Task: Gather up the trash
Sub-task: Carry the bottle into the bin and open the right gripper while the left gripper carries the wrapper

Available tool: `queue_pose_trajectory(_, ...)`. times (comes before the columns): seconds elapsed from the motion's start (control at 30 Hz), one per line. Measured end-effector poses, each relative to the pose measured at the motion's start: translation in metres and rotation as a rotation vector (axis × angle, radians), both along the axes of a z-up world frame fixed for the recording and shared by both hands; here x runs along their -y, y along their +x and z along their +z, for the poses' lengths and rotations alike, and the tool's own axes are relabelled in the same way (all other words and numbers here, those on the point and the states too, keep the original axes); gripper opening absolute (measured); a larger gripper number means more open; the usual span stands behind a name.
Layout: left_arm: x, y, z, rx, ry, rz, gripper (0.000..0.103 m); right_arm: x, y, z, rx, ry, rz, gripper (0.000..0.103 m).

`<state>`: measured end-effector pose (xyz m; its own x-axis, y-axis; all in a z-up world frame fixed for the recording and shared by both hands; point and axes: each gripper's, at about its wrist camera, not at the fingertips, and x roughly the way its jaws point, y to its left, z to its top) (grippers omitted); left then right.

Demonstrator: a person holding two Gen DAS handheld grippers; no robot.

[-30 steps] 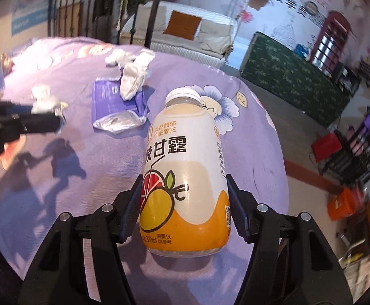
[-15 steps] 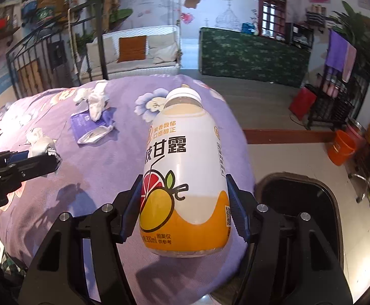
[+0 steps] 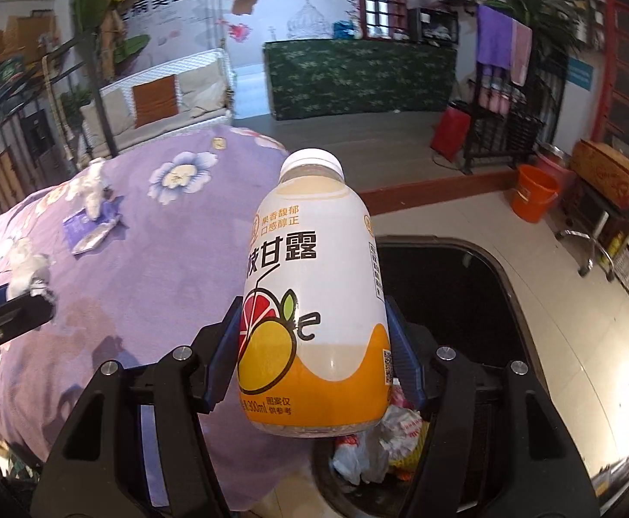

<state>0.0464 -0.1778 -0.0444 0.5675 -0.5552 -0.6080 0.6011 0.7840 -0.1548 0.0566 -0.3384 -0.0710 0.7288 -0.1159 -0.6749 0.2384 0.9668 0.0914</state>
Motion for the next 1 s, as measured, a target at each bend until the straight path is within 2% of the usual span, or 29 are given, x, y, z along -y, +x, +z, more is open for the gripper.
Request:
queue_pose_trajectory(0.1, 0.009, -0.001, -0.001, 0.004, 0.007, -0.027, 0.034, 0.021, 0.000, -0.019, -0.052, 0.028, -0.080, 0.062)
queue_pose_trajectory(0.3, 0.017, 0.002, -0.005, -0.012, 0.008, -0.060, 0.034, 0.071, 0.013, -0.074, -0.238, 0.120, -0.214, 0.062)
queue_pose_trajectory(0.5, 0.031, 0.000, -0.007, -0.025, 0.014, -0.095, 0.034, 0.094, 0.041, -0.119, -0.402, 0.163, -0.234, 0.062)
queue_pose_trajectory(0.6, 0.037, -0.002, -0.007, -0.026, 0.020, -0.109, 0.034, 0.100, 0.051, -0.125, -0.460, 0.169, -0.233, 0.062)
queue_pose_trajectory(0.73, 0.041, -0.002, -0.009, -0.034, 0.021, -0.126, 0.034, 0.104, 0.057, -0.123, -0.466, 0.146, -0.255, 0.065)
queue_pose_trajectory(0.87, 0.047, -0.004, -0.011, -0.040, 0.029, -0.144, 0.034, 0.106, 0.052, -0.115, -0.424, 0.158, -0.267, 0.065)
queue_pose_trajectory(1.0, 0.058, -0.003, -0.012, -0.052, 0.034, -0.179, 0.034, 0.098, 0.034, -0.092, -0.318, 0.149, -0.293, 0.065)
